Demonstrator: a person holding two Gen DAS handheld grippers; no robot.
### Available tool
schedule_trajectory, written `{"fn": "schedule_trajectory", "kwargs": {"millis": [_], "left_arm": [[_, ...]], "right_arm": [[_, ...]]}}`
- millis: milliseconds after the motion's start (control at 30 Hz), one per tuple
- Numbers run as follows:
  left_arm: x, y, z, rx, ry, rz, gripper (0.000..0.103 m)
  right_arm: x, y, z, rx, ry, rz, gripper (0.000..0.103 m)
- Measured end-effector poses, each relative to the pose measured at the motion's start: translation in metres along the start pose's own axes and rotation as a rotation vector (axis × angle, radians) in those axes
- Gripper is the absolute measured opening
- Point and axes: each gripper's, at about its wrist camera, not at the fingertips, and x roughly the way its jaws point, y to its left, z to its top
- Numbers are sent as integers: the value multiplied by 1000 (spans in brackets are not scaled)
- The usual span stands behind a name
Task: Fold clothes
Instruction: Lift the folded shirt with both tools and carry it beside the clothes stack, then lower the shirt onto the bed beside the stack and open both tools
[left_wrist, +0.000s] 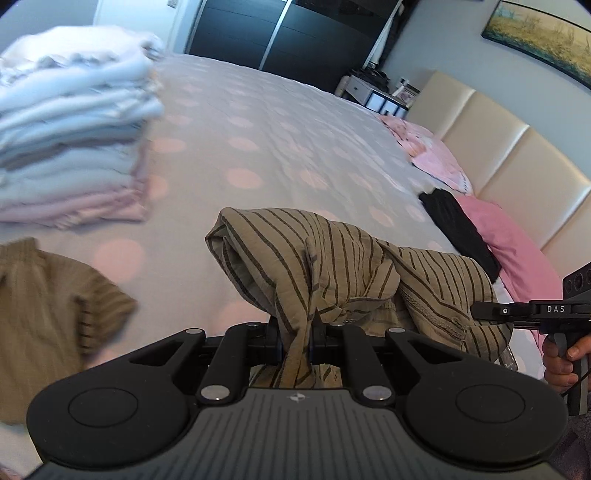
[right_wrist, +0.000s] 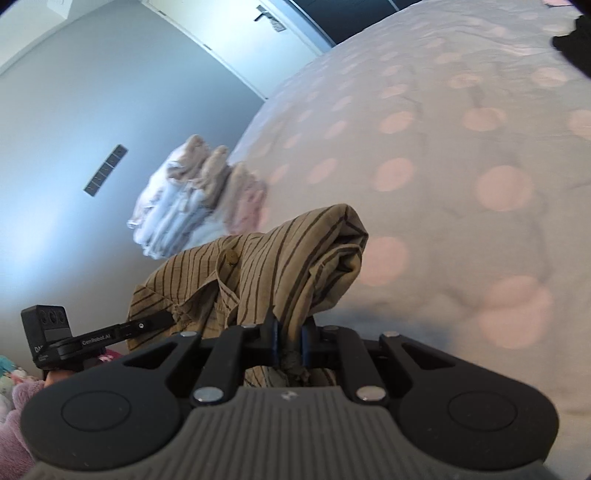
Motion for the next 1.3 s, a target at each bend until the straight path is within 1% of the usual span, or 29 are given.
{"fn": "schedule_trajectory", "kwargs": {"millis": [167,267,400,533,667,867,967,1100,1167,1300], "left_arm": [[-46,42,23,-25,-39,85,9],[-70,71,32,-61,-66,129,9],[-91,112,37,-110,-85,189,9],[-105,153,36,-146,-74,240,9],[-111,194,37,-170,-42,287,9],[-105,243,39,-210,-5,327,9],[-91,266,36,-226,23,335,9],[-66,292,28,-246,49,327,9],[-54,307,20,-282,62,328,9],[-35,330,6,-323,84,327,10]], "right_arm": [[53,54,7,13,39,85,13],[90,87,7,2,74,111,13],[138,123,6,9,120,143,13],[182,150,3,9,173,168,13],[226,169,-3,15,230,183,13],[283,176,-12,35,302,184,13],[308,172,-15,44,329,168,13],[336,160,-12,47,341,123,13],[346,154,-11,50,339,103,13],[365,143,-14,51,344,68,13]]}}
